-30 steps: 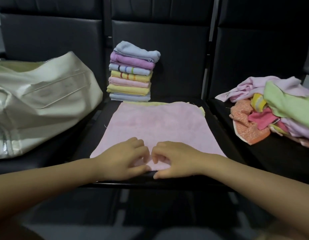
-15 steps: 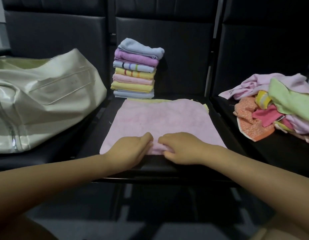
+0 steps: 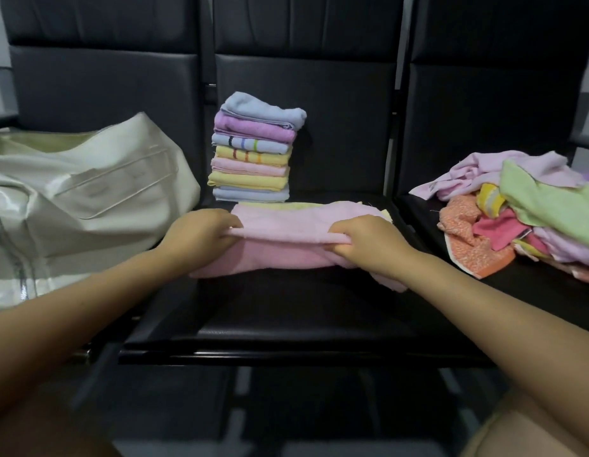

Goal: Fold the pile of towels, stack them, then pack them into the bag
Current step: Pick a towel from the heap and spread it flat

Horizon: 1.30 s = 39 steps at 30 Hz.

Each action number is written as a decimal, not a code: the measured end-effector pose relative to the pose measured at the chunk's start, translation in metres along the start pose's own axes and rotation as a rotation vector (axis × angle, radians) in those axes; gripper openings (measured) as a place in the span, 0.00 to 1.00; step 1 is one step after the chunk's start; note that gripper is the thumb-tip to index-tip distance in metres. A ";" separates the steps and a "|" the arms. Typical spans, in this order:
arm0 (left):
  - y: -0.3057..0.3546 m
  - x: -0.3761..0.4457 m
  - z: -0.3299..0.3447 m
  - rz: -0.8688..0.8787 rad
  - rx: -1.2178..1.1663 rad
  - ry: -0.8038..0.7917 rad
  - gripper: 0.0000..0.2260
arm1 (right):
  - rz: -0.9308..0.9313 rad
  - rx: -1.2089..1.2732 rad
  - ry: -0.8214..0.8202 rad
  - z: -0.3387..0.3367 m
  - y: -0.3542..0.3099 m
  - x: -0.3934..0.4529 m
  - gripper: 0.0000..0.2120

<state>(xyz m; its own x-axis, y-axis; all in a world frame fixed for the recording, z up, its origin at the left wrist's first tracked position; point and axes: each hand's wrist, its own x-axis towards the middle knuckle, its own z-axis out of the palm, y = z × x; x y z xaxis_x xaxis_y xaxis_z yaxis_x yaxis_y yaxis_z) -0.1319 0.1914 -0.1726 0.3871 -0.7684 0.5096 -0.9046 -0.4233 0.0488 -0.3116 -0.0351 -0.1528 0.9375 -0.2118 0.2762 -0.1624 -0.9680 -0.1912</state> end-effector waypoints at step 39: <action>-0.027 0.056 0.048 -0.621 -0.391 0.210 0.12 | 0.646 0.767 0.526 0.019 0.091 0.057 0.07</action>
<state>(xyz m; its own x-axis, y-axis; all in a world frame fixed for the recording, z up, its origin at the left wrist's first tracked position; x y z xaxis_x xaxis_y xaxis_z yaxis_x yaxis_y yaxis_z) -0.0771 0.1364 -0.1863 0.8388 -0.3209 0.4398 -0.5442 -0.5171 0.6606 -0.2670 -0.1333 -0.1720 0.4714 -0.8477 0.2433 -0.1678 -0.3570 -0.9189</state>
